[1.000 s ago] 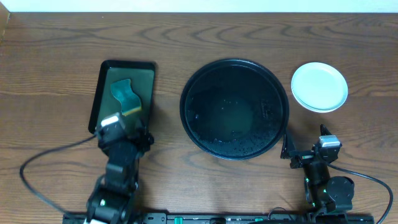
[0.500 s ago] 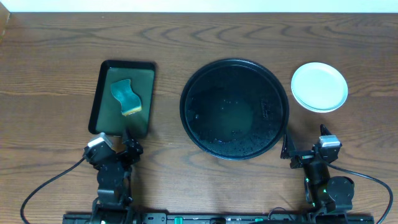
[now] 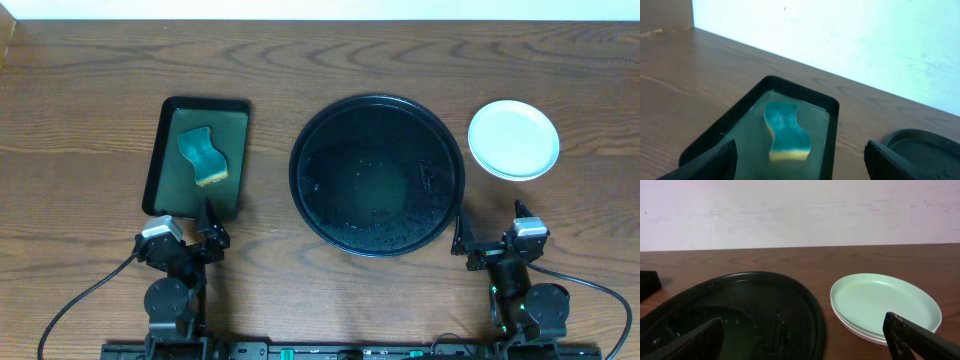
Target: Clean dirty plates on tray and stack at the side
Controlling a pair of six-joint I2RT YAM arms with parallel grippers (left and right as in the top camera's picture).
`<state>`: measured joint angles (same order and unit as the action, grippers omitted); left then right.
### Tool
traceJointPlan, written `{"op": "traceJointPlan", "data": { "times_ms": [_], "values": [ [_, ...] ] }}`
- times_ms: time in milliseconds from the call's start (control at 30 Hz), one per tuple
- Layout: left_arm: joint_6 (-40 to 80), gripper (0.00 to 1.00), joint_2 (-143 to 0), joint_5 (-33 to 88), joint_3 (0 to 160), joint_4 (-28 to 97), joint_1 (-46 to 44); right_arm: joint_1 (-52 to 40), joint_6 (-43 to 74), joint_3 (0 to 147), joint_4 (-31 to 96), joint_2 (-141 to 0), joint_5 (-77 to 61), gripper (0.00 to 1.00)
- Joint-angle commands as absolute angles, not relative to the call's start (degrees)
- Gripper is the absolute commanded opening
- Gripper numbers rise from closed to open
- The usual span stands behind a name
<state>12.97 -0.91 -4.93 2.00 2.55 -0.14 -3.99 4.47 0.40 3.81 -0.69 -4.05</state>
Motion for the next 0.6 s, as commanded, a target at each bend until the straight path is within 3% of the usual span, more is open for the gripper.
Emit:
{"op": "traceJointPlan", "data": {
  "times_ms": [0, 567],
  "values": [
    [10.3, 0.81, -0.1, -2.8, 0.2, 3.8, 0.3, -4.6, 3.7, 0.3, 4.1, -0.3, -3.9, 0.99],
    [2.0, 0.81, -0.1, 0.4, 0.2, 4.2, 0.3, -4.6, 3.7, 0.3, 4.1, -0.3, -3.9, 0.99]
  ]
}}
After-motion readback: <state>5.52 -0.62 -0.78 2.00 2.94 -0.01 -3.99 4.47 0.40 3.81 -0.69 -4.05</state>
